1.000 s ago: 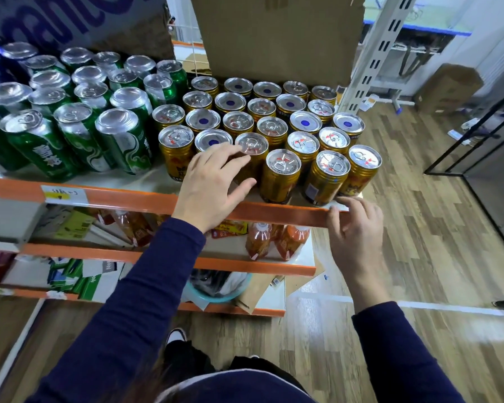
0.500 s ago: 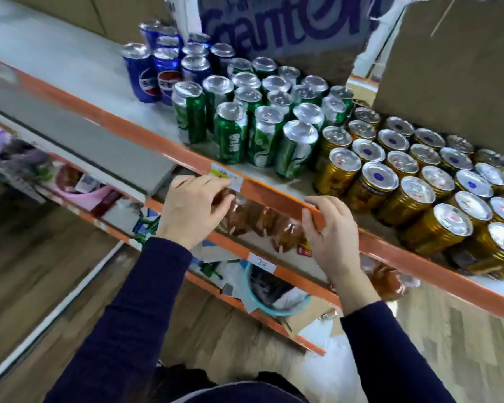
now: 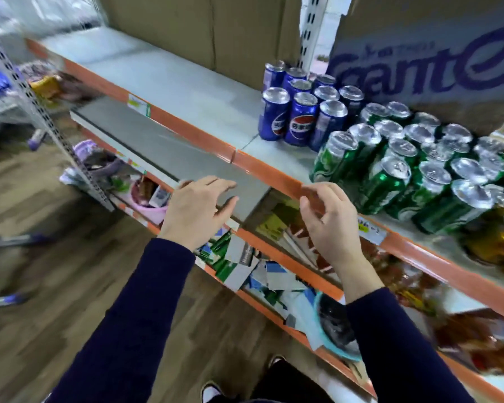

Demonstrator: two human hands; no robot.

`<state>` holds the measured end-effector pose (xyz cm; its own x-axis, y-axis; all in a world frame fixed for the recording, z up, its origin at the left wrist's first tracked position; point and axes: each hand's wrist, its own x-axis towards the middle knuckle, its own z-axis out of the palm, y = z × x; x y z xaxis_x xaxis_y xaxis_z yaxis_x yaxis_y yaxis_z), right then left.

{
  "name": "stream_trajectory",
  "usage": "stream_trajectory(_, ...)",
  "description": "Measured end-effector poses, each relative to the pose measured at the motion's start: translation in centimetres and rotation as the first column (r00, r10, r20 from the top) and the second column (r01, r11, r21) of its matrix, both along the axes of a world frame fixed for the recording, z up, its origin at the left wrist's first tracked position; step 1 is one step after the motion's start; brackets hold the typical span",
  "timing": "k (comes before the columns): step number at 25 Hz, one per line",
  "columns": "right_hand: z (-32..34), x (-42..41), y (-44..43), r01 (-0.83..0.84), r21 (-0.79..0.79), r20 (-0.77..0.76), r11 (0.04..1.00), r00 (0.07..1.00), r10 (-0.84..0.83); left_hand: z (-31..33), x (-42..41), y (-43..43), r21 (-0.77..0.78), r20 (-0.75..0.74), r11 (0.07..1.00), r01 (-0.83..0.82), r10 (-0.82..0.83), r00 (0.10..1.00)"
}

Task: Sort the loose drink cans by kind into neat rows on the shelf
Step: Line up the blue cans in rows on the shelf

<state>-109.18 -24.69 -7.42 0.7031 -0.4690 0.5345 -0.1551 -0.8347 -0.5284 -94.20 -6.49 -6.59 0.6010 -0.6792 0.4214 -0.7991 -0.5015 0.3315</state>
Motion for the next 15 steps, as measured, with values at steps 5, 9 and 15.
stream_trajectory(5,1.8,7.3,-1.4,0.029,-0.064,0.037,0.998,0.999,-0.027,0.0,6.2,-0.4,-0.032,-0.046,0.999,0.034,-0.035,0.998)
stream_trajectory(9,3.0,13.1,-4.6,0.079,-0.058,0.037,0.995,0.996,-0.077,-0.5,11.1,-1.7,-0.033,-0.063,0.998,0.058,-0.06,0.996)
stream_trajectory(15,5.6,22.1,-10.9,0.044,-0.055,-0.189,0.998,0.98,-0.054,0.4,19.8,-6.9,-0.059,-0.158,0.991,0.123,-0.13,0.979)
